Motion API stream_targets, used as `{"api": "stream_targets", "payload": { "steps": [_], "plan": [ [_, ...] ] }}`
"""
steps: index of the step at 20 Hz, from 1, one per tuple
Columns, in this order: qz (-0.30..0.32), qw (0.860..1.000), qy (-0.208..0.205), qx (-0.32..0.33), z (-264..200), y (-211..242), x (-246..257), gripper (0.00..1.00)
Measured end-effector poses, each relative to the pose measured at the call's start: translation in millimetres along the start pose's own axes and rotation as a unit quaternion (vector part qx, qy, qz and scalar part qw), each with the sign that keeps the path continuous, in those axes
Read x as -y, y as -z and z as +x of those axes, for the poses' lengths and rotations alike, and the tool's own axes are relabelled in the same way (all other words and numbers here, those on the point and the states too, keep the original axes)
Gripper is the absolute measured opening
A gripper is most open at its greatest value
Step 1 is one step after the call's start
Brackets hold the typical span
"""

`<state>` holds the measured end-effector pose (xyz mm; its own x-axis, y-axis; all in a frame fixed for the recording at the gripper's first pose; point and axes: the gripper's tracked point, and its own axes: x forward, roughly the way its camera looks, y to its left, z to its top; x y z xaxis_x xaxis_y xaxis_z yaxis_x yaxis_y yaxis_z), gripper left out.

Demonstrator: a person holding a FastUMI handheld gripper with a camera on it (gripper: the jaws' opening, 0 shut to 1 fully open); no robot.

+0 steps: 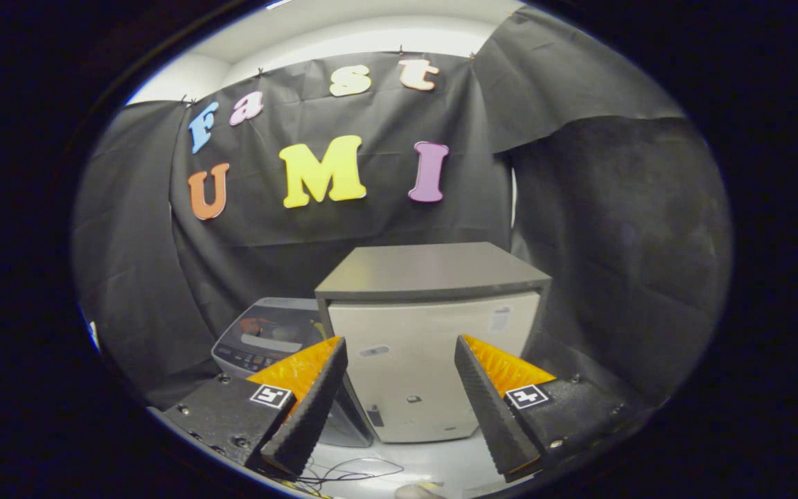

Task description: Put the clothes into the washing machine and then close the washing machine lid.

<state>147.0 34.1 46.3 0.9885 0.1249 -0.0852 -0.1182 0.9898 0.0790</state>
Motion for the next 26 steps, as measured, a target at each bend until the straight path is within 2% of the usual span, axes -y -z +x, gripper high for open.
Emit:
{"api": "stream_targets", "payload": {
  "steps": [4,10,17,26],
  "plan": [
    [-0.008,1.0,0.017,0.007,-52,21,39,0.98],
    [-0.011,0.999,0.031,-0.004,-102,50,72,0.98],
    [-0.011,0.999,0.039,-0.006,-127,62,90,0.97],
    [-0.031,0.999,0.022,0.001,-135,57,75,0.98]
  ]
}}
